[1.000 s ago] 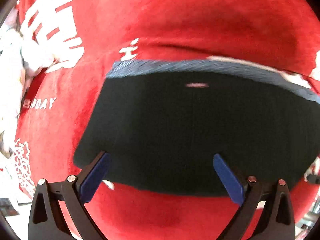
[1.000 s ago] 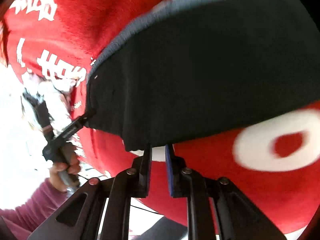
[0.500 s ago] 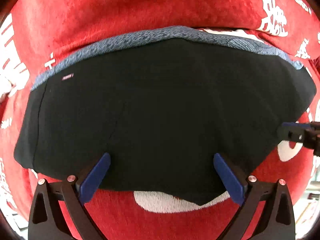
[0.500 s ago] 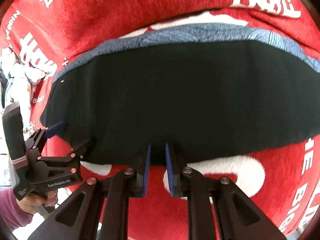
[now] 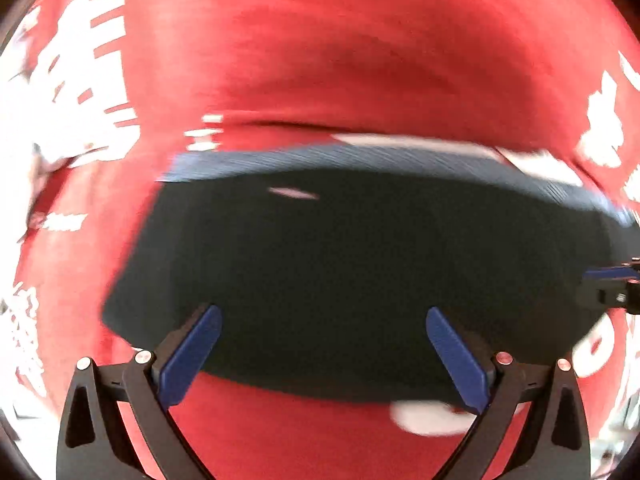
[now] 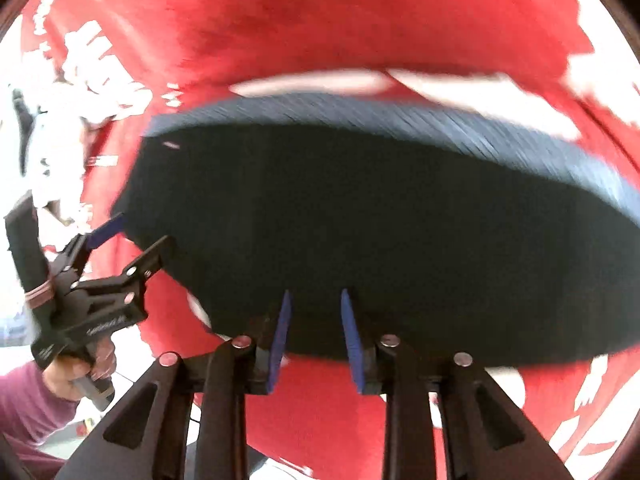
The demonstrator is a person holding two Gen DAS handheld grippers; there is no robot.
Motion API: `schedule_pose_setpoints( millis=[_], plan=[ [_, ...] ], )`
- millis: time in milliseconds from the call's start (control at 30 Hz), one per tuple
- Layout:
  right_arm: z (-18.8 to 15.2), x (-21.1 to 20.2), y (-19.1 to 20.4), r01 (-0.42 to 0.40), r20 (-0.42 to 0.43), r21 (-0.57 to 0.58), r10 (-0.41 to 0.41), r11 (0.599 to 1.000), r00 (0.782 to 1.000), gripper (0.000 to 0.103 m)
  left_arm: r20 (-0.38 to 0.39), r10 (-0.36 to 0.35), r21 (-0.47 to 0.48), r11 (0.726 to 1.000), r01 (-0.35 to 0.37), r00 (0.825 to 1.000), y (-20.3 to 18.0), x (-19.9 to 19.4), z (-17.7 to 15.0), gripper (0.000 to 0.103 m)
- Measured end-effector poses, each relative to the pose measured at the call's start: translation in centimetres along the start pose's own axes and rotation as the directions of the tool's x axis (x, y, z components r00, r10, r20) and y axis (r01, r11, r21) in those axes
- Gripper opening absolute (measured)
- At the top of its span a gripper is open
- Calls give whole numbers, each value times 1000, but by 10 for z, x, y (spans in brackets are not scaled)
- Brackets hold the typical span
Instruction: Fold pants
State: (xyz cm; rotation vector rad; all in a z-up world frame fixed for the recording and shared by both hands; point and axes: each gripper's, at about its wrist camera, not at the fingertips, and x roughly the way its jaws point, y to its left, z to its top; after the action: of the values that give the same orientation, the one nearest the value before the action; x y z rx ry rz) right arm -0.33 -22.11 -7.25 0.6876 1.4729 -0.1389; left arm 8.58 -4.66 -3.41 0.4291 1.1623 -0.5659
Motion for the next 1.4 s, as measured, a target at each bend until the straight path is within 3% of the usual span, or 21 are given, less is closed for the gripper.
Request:
schedule_pose_setpoints(
  millis=[67, 200, 300, 400, 633, 900, 967, 1133, 1167, 1233, 1300, 1400],
  plan=[
    [28, 6, 24, -21, 10, -68, 22, 997, 1000, 44, 16, 49, -51, 998, -48, 999, 33, 6, 12, 103],
    [88, 35, 84, -58, 11, -191, 61, 980, 998, 44, 20, 147, -100, 984, -145, 989, 78, 24, 25, 103],
    [125, 64, 123, -103, -30, -244, 98, 964, 995, 44, -32, 170, -146, 974, -173, 985, 101, 50, 16, 103],
    [154, 97, 156, -157, -77, -261, 141, 952, 987, 44, -32, 77, -199, 977, -81, 997, 116, 60, 0, 103],
    [177, 142, 185, -99, -86, -294, 77, 951, 993, 44, -24, 4, -260, 966, -10, 1000, 127, 59, -28, 103],
    [199, 177, 224, -104, -126, -436, 54, 894, 991, 44, -2, -15, -265, 964, 14, 1000, 128, 58, -28, 103],
    [206, 182, 229, -108, -139, -449, 50, 887, 989, 51, 3, -23, -273, 962, 23, 1000, 129, 58, -29, 103],
    [219, 202, 234, -155, -229, -468, 51, 870, 972, 55, 16, -42, -284, 958, 45, 999, 131, 57, -31, 103],
    [220, 205, 235, -165, -244, -466, 53, 869, 968, 46, 16, -46, -287, 957, 48, 999, 132, 57, -31, 103],
    [221, 203, 237, -193, -261, -446, 80, 874, 962, 11, 7, -46, -293, 955, 46, 999, 132, 55, -31, 103],
    [217, 194, 245, -203, -251, -487, 86, 850, 964, 11, 1, -28, -280, 960, 28, 1000, 130, 50, -32, 103],
    [216, 187, 248, -268, -274, -469, 150, 842, 950, 10, 6, -4, -263, 965, 5, 1000, 127, 41, -37, 103]
  ],
)
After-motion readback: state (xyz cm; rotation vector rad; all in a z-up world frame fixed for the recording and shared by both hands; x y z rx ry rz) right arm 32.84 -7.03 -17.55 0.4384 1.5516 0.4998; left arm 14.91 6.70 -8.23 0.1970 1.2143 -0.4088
